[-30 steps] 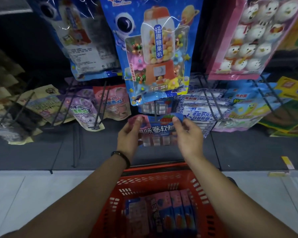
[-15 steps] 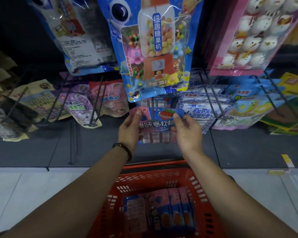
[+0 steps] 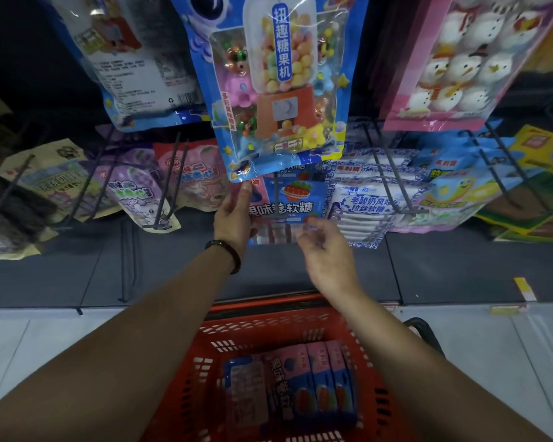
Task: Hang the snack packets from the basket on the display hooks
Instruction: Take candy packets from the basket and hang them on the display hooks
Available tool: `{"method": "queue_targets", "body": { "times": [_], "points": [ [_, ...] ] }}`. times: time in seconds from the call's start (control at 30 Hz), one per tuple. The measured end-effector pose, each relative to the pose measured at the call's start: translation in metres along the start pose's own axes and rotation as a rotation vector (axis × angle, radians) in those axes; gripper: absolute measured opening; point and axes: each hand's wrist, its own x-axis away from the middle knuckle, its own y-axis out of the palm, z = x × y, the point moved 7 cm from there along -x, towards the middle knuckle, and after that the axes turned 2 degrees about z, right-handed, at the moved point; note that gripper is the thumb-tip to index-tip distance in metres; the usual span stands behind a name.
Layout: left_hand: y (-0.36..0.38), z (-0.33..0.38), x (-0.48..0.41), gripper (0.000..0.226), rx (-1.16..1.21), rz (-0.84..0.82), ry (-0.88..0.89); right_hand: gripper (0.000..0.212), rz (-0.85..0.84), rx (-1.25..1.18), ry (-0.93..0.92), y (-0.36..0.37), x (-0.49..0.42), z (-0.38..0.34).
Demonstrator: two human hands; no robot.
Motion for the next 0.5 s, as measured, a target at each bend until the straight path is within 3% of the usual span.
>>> {"method": "queue_targets", "body": {
  "times": [0.1,0.2,0.3,0.4,0.5],
  "points": [
    [-0.005,-0.003,0.003,0.069,-0.023,-0.03,-0.017,0.026,-0.071,0.082,-0.022,0.002,0.013,0.004],
    [-0.019,-0.005,0.01,0.047,-0.009,-0.004,-0.014,0.025,-0.162,0.17,-0.026,0.003,0.031,0.011],
    [-0.04,-0.009,0.032,0.023,-0.142,-0.017,-0.068,0.018,-0.245,0.312,-0.008,0.002,0.049,0.021],
    [-0.062,-0.022,0.073,0.001,-0.416,-0.301,-0.121,0.011,-0.33,0.45,0.032,0.003,0.07,0.034],
    [-0.087,-0.026,0.123,0.009,-0.741,-0.582,0.023,0.017,-0.385,0.54,0.072,0.009,0.089,0.05]
  ]
}}
